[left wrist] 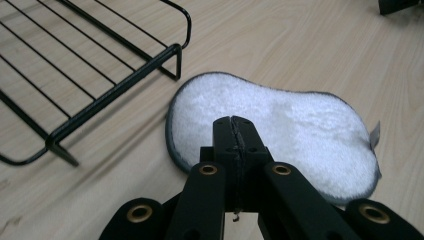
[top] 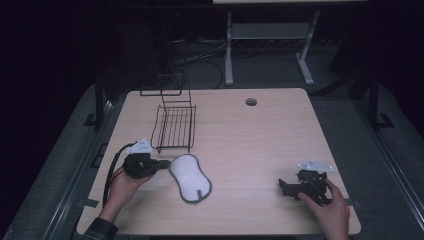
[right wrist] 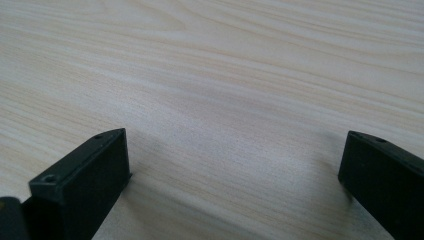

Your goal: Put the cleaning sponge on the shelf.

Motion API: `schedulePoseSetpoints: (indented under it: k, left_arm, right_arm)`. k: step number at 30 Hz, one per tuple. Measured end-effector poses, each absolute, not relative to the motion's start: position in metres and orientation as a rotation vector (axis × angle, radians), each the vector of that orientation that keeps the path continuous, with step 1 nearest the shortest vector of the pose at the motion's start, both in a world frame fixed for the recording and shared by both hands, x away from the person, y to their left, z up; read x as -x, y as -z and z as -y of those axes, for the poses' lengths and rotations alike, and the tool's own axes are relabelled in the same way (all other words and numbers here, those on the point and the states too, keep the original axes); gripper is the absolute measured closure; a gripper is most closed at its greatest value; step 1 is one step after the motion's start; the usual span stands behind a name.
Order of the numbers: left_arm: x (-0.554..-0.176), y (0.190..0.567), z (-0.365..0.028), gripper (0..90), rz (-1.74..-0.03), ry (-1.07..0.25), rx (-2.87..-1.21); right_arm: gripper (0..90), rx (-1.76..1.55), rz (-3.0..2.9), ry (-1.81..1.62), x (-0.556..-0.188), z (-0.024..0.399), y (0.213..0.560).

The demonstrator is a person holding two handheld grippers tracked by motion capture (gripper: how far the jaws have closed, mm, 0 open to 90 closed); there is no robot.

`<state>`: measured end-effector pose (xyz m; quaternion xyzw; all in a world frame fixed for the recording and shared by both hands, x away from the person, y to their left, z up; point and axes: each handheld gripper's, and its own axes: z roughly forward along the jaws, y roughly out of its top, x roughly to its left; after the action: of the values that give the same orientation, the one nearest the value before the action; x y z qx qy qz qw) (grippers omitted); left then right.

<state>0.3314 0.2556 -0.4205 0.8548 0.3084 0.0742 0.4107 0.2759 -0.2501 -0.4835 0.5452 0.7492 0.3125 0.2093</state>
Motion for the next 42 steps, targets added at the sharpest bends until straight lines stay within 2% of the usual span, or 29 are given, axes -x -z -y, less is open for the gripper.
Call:
schedulePoseSetpoints:
  k: [20, 30, 42]
  left_arm:
    - [-0.377, 0.443, -0.217, 89.8, -0.771, -0.174, -2.228]
    - [-0.380, 0.448, -0.221, 89.8, -0.805, -0.170, -2.246]
    - [-0.365, 0.446, -0.233, 89.8, -0.828, -0.176, -2.262]
  right_arm:
    - [0.0, -1.517, -2.084, -0.870, -0.276, 0.250, 0.484]
    - [0.0, -1.517, -2.084, -0.869, -0.276, 0.250, 0.484]
    - [0.0, -1.517, -2.084, -0.869, -0.276, 0.250, 0.484]
